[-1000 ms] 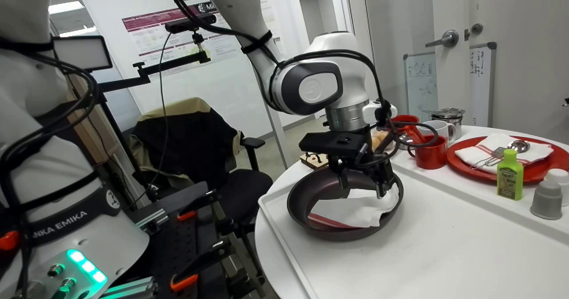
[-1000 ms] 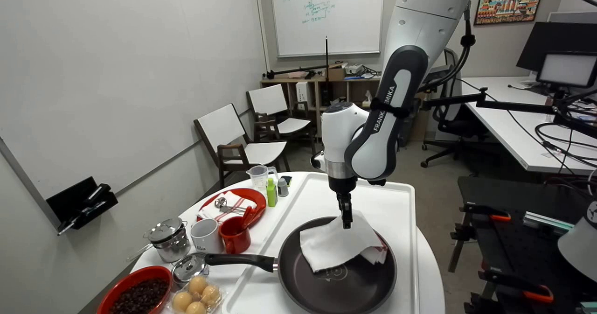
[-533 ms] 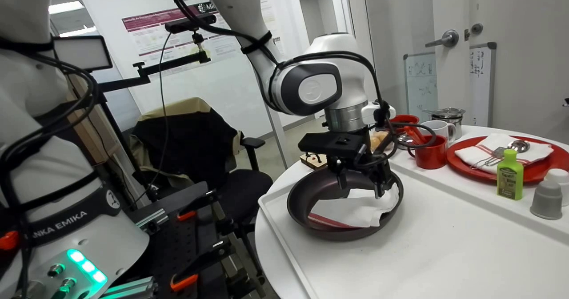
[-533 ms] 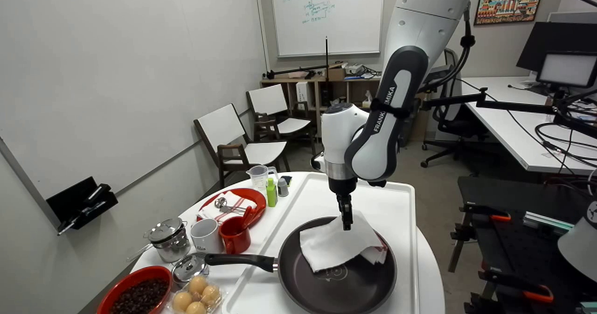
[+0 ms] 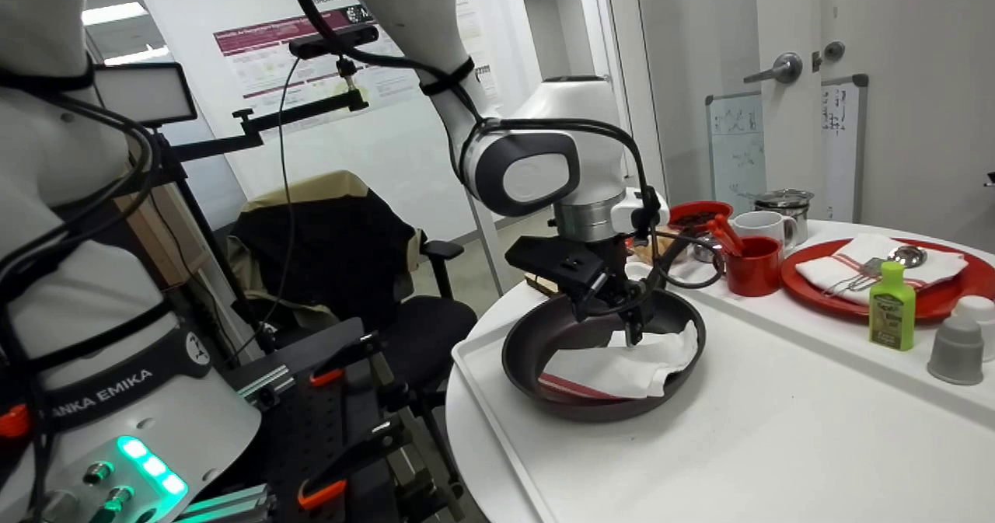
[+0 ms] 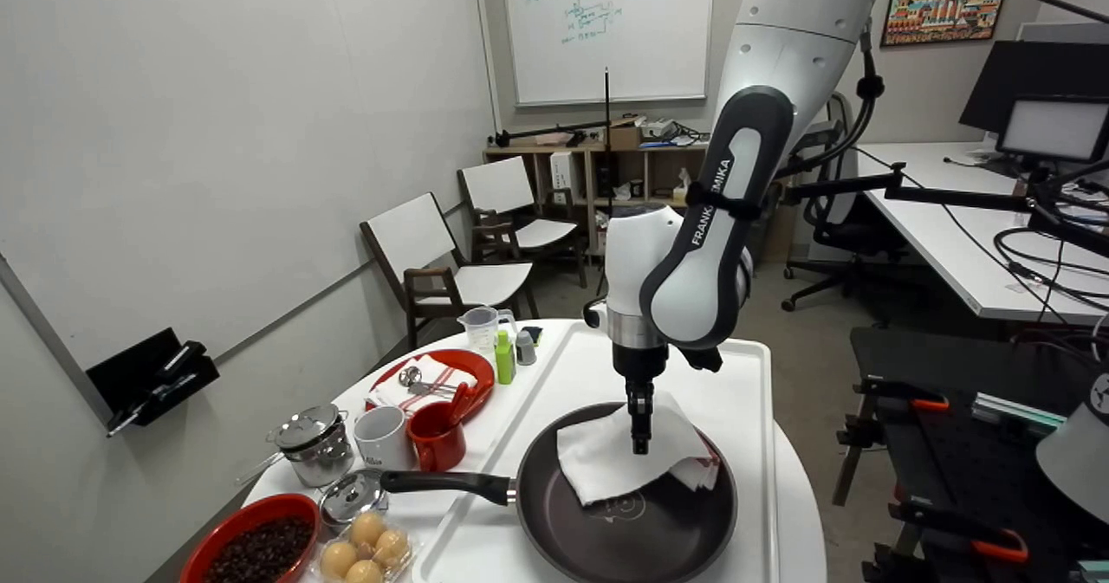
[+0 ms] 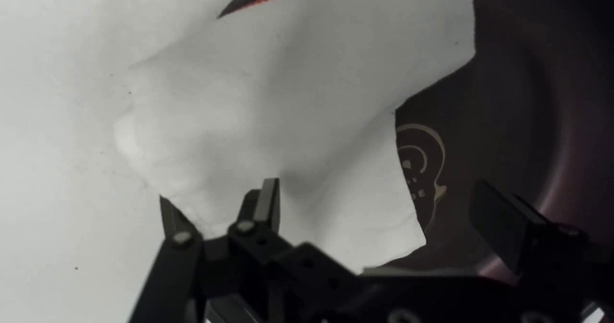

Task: Use the tissue to wipe the pan

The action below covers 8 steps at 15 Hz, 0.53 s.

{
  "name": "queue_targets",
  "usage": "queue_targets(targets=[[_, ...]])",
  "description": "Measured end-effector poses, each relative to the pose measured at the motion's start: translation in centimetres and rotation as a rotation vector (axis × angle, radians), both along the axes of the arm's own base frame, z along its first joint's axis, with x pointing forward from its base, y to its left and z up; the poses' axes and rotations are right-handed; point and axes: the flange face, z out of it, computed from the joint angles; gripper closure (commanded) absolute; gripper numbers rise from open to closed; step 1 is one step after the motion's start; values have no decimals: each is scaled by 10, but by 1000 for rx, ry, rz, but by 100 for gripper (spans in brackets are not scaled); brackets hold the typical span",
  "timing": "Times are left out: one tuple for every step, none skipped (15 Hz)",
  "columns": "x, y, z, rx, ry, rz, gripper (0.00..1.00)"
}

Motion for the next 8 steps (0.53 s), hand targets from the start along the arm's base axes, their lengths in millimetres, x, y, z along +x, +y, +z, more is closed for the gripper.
queue_targets(targets=[[-2,-2,0,22,-11,-45,0],[-4,-5,1,44,-25,-91,0],[-7,-8,2,65,-40,-135,0],[-9,-12,3,81,-59,-172,0],[-11,-15,5,94,-78,-202,0],[-13,-18,6,103,-99,-227,0],[-15,-19,7,107,-117,-248,0],[-17,-20,7,107,-136,-266,0]])
